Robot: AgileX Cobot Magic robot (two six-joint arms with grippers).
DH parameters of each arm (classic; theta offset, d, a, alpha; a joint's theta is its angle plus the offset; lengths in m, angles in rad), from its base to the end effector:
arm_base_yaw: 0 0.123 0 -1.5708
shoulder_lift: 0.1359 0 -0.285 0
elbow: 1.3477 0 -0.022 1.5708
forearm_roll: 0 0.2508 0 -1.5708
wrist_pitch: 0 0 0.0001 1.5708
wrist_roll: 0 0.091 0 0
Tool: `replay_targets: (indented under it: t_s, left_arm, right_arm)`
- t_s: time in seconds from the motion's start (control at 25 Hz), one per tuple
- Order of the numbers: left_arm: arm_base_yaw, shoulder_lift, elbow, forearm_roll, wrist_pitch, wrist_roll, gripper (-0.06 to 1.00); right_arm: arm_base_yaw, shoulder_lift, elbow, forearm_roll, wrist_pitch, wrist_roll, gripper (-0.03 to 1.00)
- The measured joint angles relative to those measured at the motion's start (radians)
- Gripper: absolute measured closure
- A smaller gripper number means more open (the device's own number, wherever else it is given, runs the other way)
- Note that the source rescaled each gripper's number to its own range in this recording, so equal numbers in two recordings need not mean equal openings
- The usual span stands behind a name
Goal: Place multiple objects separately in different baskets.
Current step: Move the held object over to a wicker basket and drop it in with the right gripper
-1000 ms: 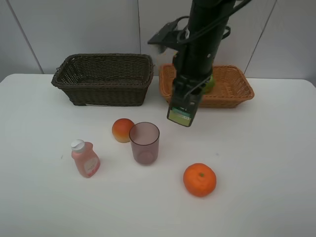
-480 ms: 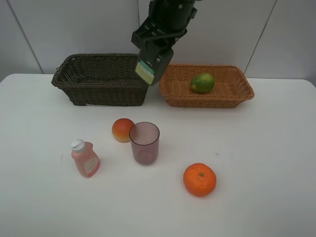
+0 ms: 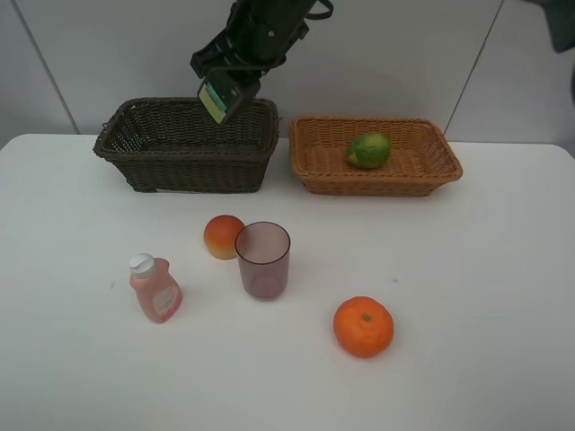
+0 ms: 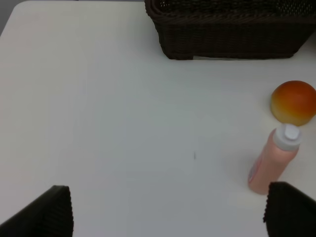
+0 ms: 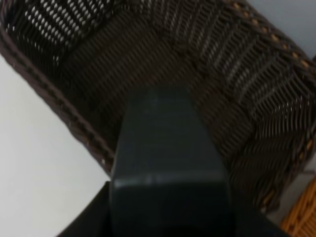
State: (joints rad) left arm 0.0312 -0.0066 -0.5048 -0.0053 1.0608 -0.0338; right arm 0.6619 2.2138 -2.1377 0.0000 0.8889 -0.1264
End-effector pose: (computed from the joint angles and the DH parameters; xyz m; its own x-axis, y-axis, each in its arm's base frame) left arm -0.0064 -0.0006 0.2786 -0.4444 -0.0503 -0.8944 -0.0432 0.9985 -0.0346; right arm 0.4014 0.3127 0.2805 -0.5245 -0.5685 -0.6337 -0.6862 0.7229 -0.0805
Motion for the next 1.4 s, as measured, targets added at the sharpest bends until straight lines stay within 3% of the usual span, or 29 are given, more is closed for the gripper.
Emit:
replay_targets:
  t_s: [0.44,1.08,1.2,1.4]
  left_arm:
    - [0.0,0.0,0.0,0.0,0.0,0.0,-0.06]
    - [0.0,0.0,0.0,0.0,0.0,0.0,-0.06]
    - [0.0,0.0,0.0,0.0,0.0,0.0,-0.06]
    - [0.0,0.0,0.0,0.0,0.0,0.0,-0.06]
  right_arm:
    - [-0.013,0.152,0.0,0.014,-0.214,0.002,0.95]
    - [-0.046,0.241,0.0,0.019,-0.323,0.004,0.95]
    - [-0.048,0.241,0.0,0.019,-0.35,0.004,0.79]
    - [-0.048,0.235,-0.003,0.019,-0.358,0.004,0.35]
